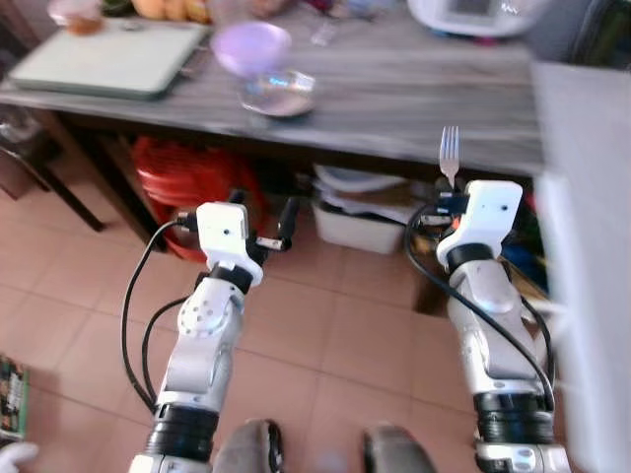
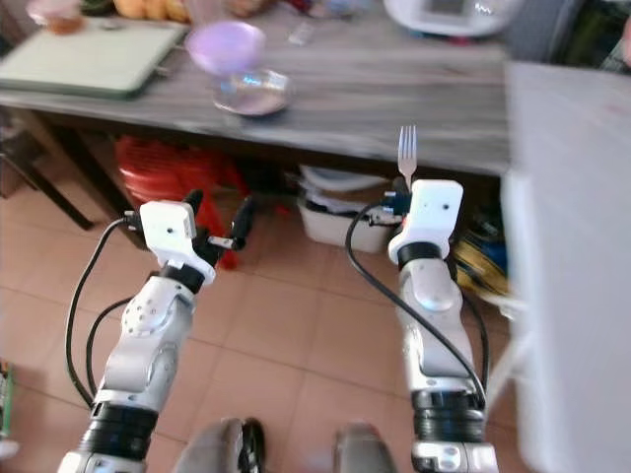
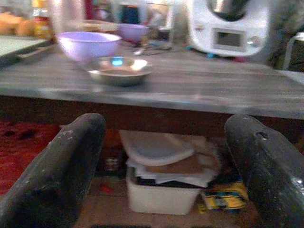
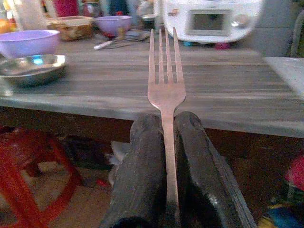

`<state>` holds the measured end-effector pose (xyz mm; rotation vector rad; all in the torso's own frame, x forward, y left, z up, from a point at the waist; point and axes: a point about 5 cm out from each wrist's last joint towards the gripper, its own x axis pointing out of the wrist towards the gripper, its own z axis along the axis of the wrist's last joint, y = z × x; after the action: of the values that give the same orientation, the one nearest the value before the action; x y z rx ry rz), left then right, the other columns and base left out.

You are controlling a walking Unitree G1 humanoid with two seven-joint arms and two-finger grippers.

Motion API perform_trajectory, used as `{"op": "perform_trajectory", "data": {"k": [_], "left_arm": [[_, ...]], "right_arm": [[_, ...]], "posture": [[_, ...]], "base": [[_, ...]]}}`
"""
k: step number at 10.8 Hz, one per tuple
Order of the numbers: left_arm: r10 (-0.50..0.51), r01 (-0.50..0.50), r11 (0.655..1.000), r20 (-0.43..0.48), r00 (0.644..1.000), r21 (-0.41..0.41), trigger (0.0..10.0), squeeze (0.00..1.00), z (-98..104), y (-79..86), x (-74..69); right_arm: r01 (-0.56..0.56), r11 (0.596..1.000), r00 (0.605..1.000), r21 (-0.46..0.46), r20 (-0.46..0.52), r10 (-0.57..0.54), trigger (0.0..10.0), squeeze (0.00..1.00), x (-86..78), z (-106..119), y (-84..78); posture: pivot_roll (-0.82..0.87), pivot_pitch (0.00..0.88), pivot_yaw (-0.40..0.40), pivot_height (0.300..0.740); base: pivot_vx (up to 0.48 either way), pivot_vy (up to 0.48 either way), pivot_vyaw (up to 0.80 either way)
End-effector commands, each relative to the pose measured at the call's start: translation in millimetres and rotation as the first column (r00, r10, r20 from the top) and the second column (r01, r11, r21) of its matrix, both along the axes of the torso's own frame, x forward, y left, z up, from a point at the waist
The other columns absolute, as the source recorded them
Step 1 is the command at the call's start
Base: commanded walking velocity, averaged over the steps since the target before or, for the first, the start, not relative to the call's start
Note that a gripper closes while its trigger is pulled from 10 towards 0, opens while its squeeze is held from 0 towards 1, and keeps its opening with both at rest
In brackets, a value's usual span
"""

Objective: Setting the table

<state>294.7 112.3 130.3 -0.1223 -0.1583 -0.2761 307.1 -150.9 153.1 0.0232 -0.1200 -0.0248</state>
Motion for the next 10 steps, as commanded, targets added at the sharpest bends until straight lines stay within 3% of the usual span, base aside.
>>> {"op": "perform_trajectory", "data": {"k": [1,10], "left_arm": [[0.01,-0.01,1.0,-0.002,1.0,-0.002,10.0,0.0,0.3,4.1,0.2],[-0.004,0.004,1.0,0.006,1.0,-0.011,10.0,0.0,1.3,-3.2,-2.8]], "right_arm": [[-0.013,1.0,1.0,0.001,0.012,0.013,10.0,0.0,0.5,2.4,3.7],[-0.023,1.0,1.0,0.016,0.006,0.022,10.0,0.0,1.9,1.7,8.5]], "posture": [[-0.09,0.152,0.052,0.74],[-0.09,0.159,0.048,0.74]], "base": [[0.368,0.307,0.0],[0.445,0.034,-0.1]]}}
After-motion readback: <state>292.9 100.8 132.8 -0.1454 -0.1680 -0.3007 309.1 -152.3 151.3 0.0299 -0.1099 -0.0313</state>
